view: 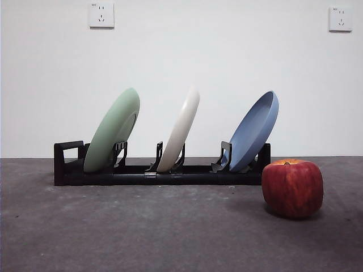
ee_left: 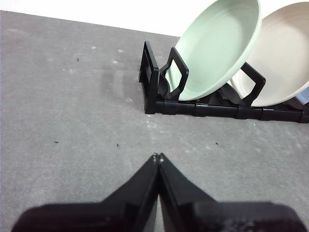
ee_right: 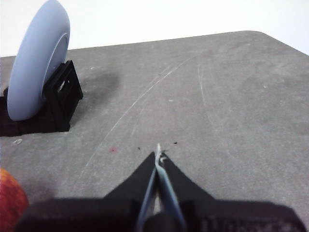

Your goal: Take the green plate from the plate rack,put the plate on the table,take the apple from the table,put the apple in the plate

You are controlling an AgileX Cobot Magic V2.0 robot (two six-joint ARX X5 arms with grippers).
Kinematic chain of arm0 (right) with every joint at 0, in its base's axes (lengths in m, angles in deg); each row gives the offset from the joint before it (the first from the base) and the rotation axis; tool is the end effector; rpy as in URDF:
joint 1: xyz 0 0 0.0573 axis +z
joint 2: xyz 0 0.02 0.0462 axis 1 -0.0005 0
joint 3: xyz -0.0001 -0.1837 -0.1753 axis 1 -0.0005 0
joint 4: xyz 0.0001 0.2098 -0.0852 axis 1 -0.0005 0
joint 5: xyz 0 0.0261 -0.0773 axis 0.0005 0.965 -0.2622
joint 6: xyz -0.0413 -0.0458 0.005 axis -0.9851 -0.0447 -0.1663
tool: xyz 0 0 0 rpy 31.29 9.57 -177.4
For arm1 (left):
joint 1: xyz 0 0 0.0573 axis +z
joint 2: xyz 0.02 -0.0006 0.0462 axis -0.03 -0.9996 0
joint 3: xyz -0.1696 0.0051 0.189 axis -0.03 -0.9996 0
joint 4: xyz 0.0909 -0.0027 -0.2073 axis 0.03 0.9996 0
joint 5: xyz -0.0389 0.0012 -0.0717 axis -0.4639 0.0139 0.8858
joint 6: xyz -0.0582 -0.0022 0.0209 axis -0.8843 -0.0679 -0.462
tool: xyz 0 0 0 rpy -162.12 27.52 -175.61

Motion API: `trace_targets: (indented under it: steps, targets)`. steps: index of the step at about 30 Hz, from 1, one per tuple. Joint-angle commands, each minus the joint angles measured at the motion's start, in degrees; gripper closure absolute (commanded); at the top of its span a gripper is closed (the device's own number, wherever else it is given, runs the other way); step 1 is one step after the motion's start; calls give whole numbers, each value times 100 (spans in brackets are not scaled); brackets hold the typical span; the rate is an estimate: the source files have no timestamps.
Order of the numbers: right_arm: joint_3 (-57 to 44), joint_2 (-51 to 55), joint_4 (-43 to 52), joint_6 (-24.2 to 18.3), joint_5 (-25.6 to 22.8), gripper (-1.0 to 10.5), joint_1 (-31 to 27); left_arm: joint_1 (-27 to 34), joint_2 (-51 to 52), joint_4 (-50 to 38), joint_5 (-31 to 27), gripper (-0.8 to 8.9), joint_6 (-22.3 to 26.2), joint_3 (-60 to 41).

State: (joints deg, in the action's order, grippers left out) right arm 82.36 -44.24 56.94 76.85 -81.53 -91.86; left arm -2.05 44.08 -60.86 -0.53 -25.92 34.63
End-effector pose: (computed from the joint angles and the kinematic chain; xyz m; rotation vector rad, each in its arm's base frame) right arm 0.0916 -0.0040 0.1492 0.0480 0.1756 -0.0623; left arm 0.0941 -0.0097 0.1456 -0.1908 0.2368 -0.1288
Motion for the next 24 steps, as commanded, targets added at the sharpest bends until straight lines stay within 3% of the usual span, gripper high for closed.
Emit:
trace_targets:
  steps: [1,6,11,16,24]
  targets:
    - [-39,7,9,31,-2,945,-4,-2,-2,-44,-20,817,81,-42]
    - [-39,7,9,251,-4,945,-4,-2,-2,-70,7,817,57,-42]
    - [-39,7,11,1287,-2,945,-4,-2,-2,-210,4,817,37,-39]
    - [72,7,133,2098,66,946,-4,-2,-22,-197,20,818,-595,225]
    - [1274,-479,85,2087,474,956,-4,-2,-745,-48,1091,819,-684,1506]
